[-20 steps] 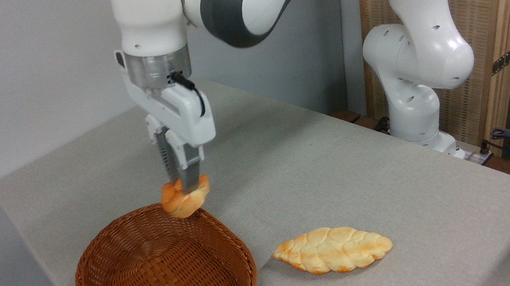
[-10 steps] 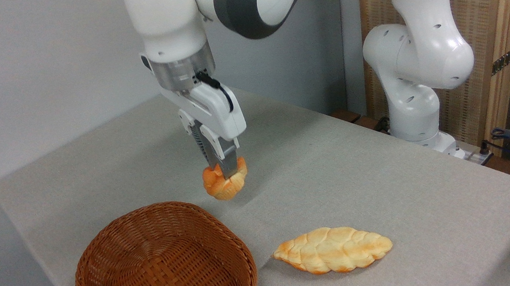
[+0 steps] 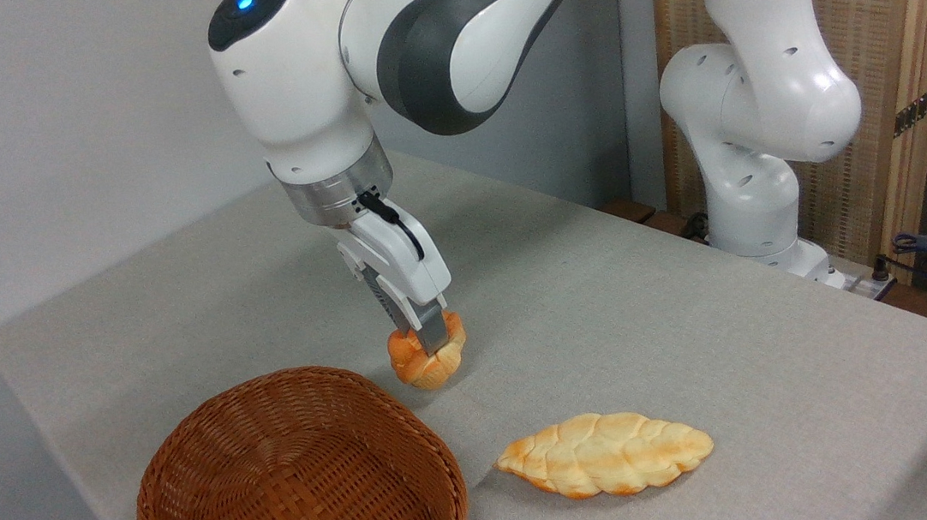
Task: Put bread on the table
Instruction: 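Lower the held bun onto the table beside the braided loaf, then open the gripper and raise it away from the bun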
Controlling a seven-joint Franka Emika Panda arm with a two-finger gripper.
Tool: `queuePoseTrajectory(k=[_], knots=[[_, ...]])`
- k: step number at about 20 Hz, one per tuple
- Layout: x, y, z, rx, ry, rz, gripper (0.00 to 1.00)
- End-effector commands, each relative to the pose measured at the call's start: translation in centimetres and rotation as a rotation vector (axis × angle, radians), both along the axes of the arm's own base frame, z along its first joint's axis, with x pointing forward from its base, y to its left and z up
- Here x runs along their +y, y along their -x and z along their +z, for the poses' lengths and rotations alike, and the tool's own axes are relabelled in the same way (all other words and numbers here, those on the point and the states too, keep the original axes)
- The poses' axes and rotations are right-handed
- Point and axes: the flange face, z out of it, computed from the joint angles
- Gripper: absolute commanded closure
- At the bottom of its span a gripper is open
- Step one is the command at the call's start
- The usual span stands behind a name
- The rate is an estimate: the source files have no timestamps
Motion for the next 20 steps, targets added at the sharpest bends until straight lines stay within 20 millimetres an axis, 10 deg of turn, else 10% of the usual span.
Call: queuePoseTrajectory(k=[1, 20], knots=[[0.0, 0.0, 0.4, -0.008, -0.003, -0.020, 0.01], [0.9, -2.4, 4.6, -0.230, -0.026, 0.000, 0.00]])
